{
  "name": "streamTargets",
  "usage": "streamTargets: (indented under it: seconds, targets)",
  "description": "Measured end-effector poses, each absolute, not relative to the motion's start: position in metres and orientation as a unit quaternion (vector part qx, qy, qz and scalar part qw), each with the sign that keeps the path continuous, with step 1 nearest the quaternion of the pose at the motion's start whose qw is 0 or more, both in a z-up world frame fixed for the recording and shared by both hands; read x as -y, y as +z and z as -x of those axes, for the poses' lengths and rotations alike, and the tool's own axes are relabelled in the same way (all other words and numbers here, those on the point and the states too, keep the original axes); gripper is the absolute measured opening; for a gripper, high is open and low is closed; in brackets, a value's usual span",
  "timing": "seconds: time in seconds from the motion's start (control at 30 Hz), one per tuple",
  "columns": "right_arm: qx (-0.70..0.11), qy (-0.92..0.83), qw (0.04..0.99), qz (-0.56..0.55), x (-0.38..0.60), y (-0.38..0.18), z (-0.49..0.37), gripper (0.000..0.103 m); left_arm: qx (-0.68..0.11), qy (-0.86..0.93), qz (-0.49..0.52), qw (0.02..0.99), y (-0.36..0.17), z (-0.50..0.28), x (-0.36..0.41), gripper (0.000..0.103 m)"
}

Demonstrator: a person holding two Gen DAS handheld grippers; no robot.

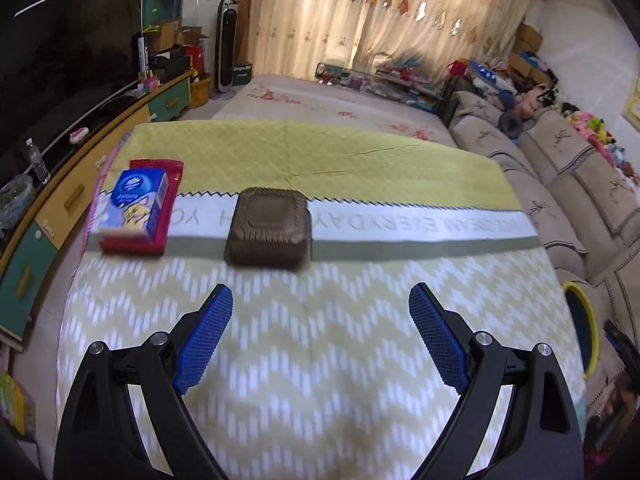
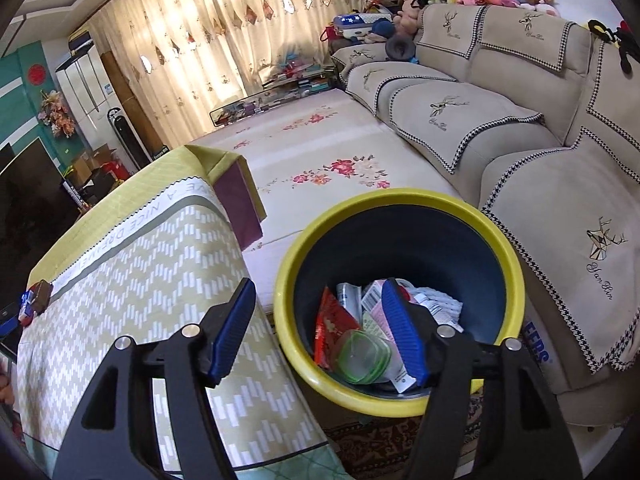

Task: Collect trash
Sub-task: 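Grasp the brown square container with the left gripper and lift it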

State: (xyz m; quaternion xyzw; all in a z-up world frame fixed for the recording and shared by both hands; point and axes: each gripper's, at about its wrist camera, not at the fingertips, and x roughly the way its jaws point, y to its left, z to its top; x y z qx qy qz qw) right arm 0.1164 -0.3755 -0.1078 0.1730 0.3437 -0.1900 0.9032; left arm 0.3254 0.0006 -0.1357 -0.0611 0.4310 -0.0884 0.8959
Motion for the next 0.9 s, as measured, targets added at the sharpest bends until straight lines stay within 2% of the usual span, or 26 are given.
streamTargets:
  seconds: [0.4,0.77,0.9]
  targets:
    - [-0.351,-0.185,0.900,-0.180,0.380,-0.112,-0.117,0.064,-0.448,-0.038,0.039,0.892,-0.163,-0.402,-0.005,0.088]
    - [-0.357,-0.179,0.898,-0.184,0.378,-0.117,-0.120,0.064,-0.463,-0.033,0.032,0.885,-0.175,-0.424,-0.008,0.067]
    - [-0.356,-0.177,0.899,-0.184,0.376,-0.117,-0.119,0.064,-0.467,-0.034,0.027,0.883,-0.179,-0.431,-0.007,0.062]
